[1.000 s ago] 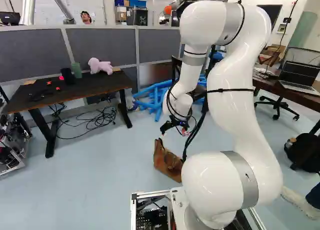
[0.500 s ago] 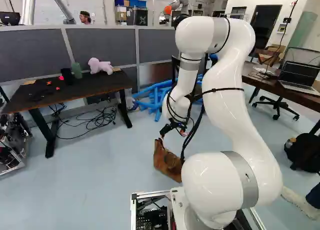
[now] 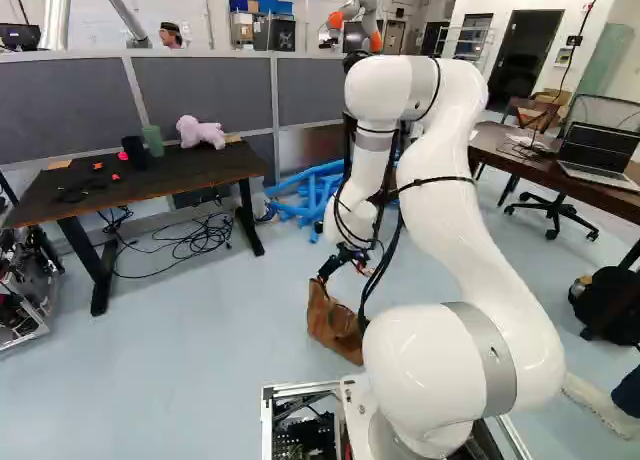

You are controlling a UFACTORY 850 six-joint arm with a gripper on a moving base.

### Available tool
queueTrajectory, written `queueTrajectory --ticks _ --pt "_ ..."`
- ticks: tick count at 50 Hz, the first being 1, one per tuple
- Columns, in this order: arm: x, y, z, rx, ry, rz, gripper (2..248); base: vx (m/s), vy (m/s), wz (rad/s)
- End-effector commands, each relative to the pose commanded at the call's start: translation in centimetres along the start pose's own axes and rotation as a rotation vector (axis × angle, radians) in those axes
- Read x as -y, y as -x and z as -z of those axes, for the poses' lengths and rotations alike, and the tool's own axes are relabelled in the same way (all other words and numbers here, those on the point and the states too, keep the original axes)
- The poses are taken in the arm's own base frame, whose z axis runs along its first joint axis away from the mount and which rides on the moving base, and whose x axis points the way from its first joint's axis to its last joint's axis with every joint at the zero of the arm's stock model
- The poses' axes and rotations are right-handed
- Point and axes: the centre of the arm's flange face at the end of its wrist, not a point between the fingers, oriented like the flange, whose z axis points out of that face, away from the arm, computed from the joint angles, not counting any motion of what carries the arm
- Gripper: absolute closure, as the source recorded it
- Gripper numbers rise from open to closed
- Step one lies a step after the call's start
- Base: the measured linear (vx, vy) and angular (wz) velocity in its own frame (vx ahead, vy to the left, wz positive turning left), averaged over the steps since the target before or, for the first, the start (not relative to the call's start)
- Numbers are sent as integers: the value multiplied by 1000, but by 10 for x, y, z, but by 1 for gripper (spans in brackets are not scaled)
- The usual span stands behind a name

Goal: Pick up the bag on the ground and place it on the table

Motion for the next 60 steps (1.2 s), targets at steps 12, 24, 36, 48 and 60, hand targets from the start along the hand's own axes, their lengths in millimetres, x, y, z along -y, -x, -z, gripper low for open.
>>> queueTrajectory --ticks 12,24,36,48,60 --pt "-1 -1 -18 16 -11 124 3 0 0 0" --pt "-2 -1 -36 29 -22 262 3 0 0 0" --pt "-3 -1 -55 40 -32 389 3 0 0 0" --pt "-4 -1 -73 50 -42 509 3 0 0 0" --pt "-4 -1 -91 60 -50 533 3 0 0 0"
